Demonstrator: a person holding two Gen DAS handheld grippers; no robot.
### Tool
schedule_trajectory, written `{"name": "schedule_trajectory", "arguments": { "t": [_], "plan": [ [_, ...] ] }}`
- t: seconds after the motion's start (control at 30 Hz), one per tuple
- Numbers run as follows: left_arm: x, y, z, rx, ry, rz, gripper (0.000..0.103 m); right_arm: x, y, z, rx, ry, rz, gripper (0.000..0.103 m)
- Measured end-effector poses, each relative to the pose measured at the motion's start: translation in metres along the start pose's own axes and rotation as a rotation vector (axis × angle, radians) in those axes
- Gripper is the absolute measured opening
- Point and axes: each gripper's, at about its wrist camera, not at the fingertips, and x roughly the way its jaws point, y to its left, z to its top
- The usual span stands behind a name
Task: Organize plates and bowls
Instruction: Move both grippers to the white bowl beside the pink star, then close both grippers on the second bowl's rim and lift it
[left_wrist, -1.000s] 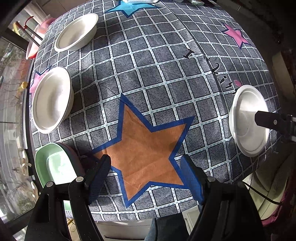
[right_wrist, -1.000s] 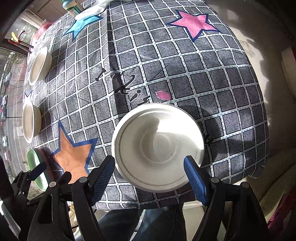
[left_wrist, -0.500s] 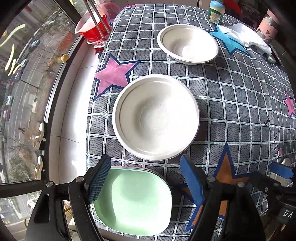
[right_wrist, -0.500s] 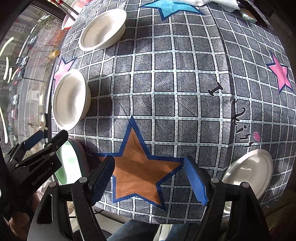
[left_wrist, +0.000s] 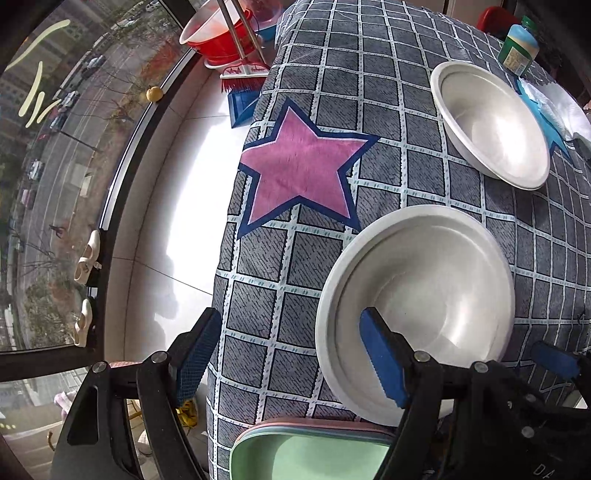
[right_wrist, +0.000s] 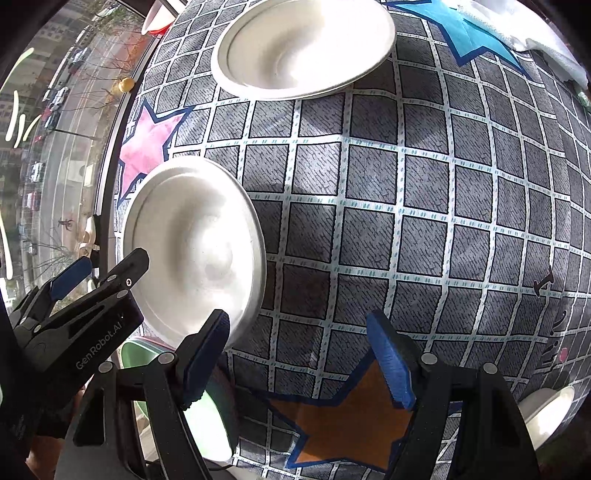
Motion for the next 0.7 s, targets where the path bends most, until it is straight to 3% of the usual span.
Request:
{"name": "schedule_trajectory", "arguments": {
  "t": [0.2,0.27,0.3,0.43,0.57,0.7],
  "plan": [
    [0.027,-0.005,0.011,0.037,0.029,-0.026,0.079,0.015,0.006,0.01,-0.003,0.009,0.002,0.077],
    [0.028,-0.006,0.011,0.05,0.028,-0.033,0.068,0.018,0.009,0.012,-0.013,0.011,0.007,0.064],
    [0.031,-0.008,0.012,0.059,0.036,-0.042,0.059,0.021,0.012,0.013,-0.016,0.019,0.01,0.052],
    [0.034,-0.019,0.014,0.074,0.047,-0.087,0.03,0.028,0.009,0.016,0.015,0.04,0.086,0.032],
    [0.032,-0.03,0.014,0.117,0.031,-0.058,0.029,0.032,0.008,0.019,0.013,0.05,0.107,0.022],
    [0.027,-0.045,0.009,0.151,0.029,-0.07,0.027,0.027,-0.003,0.012,-0.002,0.05,0.079,0.021]
  ]
}}
